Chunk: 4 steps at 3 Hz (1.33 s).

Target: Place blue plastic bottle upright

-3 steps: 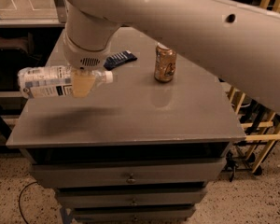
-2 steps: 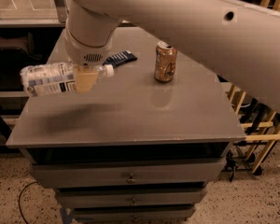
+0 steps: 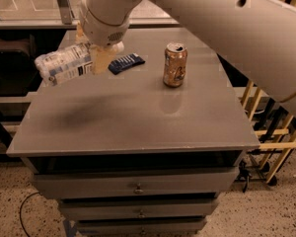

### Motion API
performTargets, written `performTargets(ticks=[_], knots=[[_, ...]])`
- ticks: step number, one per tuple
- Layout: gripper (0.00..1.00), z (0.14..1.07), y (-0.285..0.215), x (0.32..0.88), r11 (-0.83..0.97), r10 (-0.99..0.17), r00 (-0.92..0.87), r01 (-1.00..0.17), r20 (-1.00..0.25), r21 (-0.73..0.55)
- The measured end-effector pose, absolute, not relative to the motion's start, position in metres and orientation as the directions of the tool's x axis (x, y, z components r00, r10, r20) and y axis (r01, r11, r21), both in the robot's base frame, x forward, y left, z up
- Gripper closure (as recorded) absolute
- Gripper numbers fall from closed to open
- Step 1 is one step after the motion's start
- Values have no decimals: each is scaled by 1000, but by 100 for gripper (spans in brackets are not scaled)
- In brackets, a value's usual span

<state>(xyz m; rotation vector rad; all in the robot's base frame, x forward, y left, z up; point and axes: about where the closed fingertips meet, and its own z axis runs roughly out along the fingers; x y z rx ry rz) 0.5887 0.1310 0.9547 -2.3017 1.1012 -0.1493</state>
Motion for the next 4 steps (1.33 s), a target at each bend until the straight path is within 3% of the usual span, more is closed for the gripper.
performTargets(ticks=[3, 4], knots=[[100, 962, 125, 584, -600, -655, 754, -559, -50, -573], [100, 975, 102, 566, -655, -564, 826, -446, 2, -610]])
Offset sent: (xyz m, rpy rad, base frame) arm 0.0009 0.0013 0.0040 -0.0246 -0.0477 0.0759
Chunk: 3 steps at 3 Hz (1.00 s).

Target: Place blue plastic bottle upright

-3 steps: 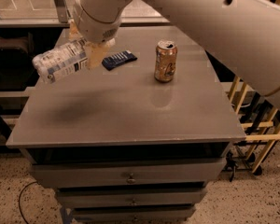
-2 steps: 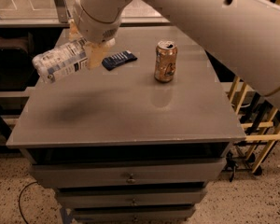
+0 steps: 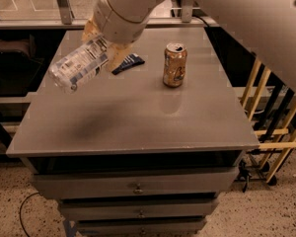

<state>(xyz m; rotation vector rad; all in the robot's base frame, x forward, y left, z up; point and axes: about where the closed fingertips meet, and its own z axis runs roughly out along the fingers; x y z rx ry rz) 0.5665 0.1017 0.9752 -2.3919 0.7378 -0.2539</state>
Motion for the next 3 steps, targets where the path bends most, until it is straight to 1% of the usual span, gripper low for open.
performTargets(ticks=[1, 2, 3], knots=[[100, 982, 79, 564, -678, -480, 877, -361, 14, -641], [100, 983, 76, 563, -717, -413, 908, -276, 71, -640], [100, 983, 77, 563, -717, -413, 908, -276, 71, -640]])
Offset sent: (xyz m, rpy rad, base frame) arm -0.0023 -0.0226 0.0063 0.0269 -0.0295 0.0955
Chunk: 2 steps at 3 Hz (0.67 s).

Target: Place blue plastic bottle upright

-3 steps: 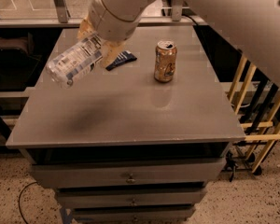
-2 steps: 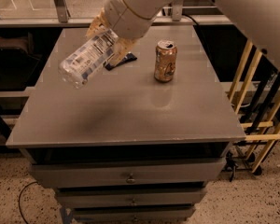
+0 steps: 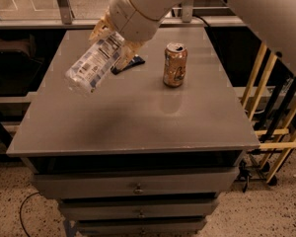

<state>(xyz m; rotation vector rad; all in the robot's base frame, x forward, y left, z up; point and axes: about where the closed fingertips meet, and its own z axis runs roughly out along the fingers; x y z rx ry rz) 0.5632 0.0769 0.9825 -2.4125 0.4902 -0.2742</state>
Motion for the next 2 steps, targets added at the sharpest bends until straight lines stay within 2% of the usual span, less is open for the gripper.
performTargets(ticks=[1, 2], knots=[[100, 984, 78, 565, -748, -367, 922, -215, 122, -628], [100, 989, 72, 573, -779, -282, 938, -100, 204, -619]])
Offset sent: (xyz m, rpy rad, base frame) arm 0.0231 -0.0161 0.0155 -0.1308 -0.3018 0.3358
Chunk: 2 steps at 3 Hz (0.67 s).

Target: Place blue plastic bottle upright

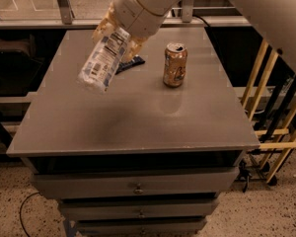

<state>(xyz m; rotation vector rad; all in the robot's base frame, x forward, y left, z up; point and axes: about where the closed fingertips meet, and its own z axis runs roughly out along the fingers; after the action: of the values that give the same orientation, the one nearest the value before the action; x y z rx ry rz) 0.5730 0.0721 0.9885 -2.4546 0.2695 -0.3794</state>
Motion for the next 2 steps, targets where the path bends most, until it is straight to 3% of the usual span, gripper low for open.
performTargets(ticks=[2], knots=[[100, 990, 53, 589, -773, -119, 895, 188, 430, -606]])
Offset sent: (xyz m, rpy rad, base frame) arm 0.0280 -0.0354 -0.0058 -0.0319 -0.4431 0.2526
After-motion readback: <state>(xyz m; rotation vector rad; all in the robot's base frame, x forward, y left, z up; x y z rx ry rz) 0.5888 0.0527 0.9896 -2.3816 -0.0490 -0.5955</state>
